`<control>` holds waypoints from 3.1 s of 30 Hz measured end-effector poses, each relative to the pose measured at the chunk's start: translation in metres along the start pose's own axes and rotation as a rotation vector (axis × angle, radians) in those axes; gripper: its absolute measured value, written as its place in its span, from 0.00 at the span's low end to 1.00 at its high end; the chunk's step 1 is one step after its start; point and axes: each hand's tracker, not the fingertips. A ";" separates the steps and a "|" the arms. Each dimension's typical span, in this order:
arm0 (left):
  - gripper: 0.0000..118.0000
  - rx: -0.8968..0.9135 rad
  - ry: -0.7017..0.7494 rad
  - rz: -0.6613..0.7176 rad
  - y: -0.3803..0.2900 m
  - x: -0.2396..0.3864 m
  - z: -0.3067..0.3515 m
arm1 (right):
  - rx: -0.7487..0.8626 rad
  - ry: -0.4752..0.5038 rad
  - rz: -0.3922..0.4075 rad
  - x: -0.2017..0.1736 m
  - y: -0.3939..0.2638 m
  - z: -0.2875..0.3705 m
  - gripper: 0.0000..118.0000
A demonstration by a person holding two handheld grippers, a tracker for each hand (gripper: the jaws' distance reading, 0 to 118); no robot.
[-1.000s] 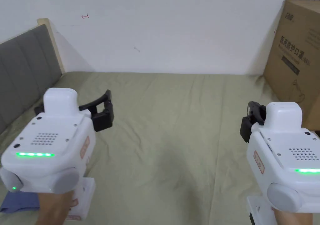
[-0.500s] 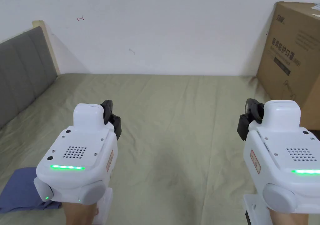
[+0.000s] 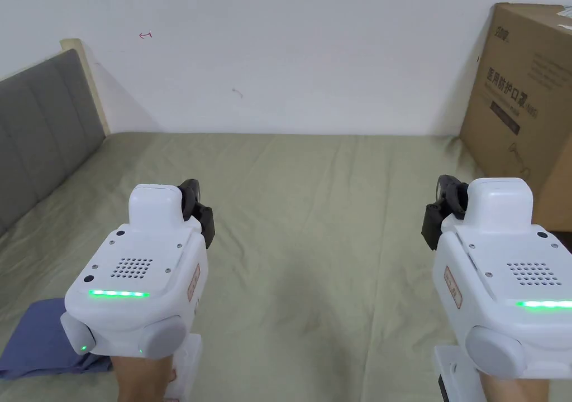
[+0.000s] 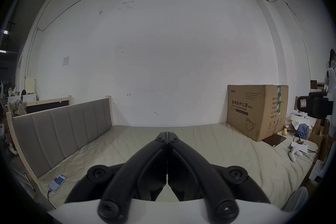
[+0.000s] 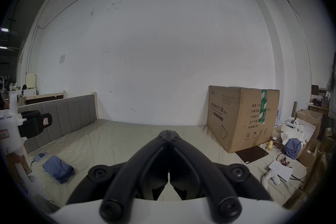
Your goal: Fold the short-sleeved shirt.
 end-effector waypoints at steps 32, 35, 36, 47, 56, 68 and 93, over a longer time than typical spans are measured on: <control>0.00 -0.010 -0.001 0.008 0.000 -0.003 -0.003 | -0.006 0.008 0.005 -0.002 -0.001 0.000 0.00; 0.00 -0.010 -0.004 0.009 0.000 -0.003 -0.003 | -0.006 0.008 0.004 -0.001 -0.001 0.000 0.00; 0.00 -0.011 -0.006 0.011 0.000 -0.003 -0.003 | -0.005 0.009 0.004 -0.001 -0.001 0.000 0.00; 0.00 -0.012 -0.008 0.014 0.001 -0.004 -0.003 | -0.005 0.009 0.007 -0.001 -0.001 0.000 0.00; 0.00 -0.009 -0.006 0.024 0.001 -0.007 -0.003 | -0.005 0.011 0.011 -0.003 0.000 0.000 0.00; 0.46 0.007 0.011 0.039 0.002 -0.008 -0.002 | -0.011 0.010 0.010 -0.003 -0.002 -0.001 0.06; 1.00 0.039 0.028 0.000 0.004 -0.004 0.002 | 0.001 -0.013 -0.014 0.003 -0.003 -0.001 1.00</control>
